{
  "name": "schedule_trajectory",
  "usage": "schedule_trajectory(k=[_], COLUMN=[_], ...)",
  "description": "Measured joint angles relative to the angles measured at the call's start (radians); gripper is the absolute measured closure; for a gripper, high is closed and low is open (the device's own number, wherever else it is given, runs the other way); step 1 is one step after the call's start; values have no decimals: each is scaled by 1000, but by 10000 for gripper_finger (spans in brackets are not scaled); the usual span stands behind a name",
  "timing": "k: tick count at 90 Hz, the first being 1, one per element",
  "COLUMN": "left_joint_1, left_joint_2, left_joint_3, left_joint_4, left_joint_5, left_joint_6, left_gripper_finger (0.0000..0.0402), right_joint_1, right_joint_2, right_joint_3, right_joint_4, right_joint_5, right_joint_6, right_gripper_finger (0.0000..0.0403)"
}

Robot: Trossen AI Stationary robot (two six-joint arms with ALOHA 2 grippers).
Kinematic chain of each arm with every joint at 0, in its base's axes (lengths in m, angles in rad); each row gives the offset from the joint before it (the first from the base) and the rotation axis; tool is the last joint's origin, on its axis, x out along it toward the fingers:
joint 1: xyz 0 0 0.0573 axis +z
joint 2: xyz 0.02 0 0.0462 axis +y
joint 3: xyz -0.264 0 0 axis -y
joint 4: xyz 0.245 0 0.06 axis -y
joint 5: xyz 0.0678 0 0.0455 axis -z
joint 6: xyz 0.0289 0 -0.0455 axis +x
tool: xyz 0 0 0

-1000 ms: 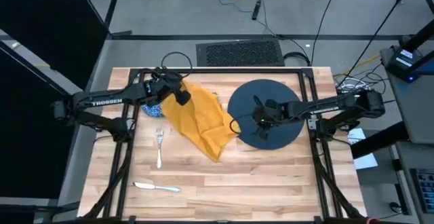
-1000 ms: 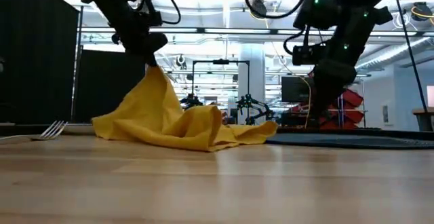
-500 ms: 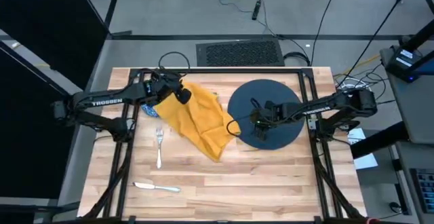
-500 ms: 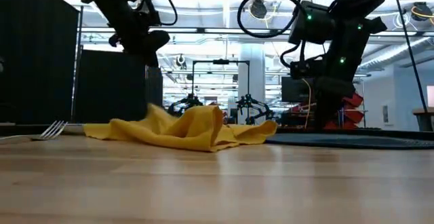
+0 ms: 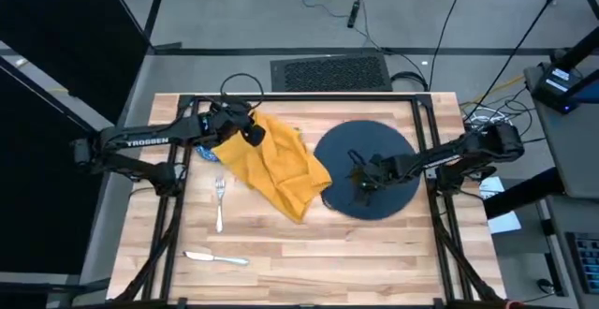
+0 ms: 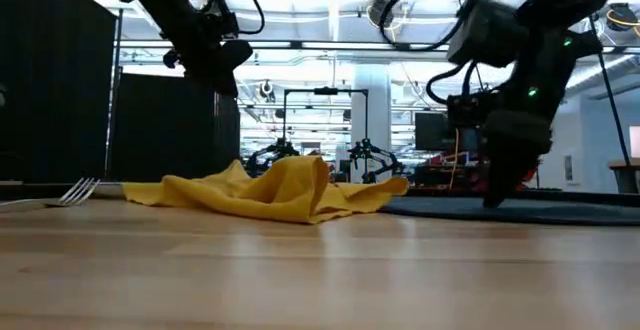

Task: Set table place
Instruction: Move the blue table mat to the center of the table

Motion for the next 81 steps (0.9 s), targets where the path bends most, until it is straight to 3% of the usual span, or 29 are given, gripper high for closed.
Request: schedule_trajectory(k=[22,54,69,81], left_joint_1=[0,-56,-134,-239], left_joint_2=[0,0,1,46], left_joint_3=[0,0,-3,-13], left_joint_4=[4,114,186,246], left_joint_5=[3,180,303,420], left_joint_6=[-1,24,23,33], left_gripper_finger=[292,292,292,292], right_joint_1=[207,373,391,377], right_joint_2=[-27,34,139,172], right_joint_3=[11,19,43,120], right_joint_4=[49,365,508,499], right_joint_5=[-81,-94,-97,-82], right_joint_6=[190,361,355,187], right_gripper_finger=[403,403,403,403])
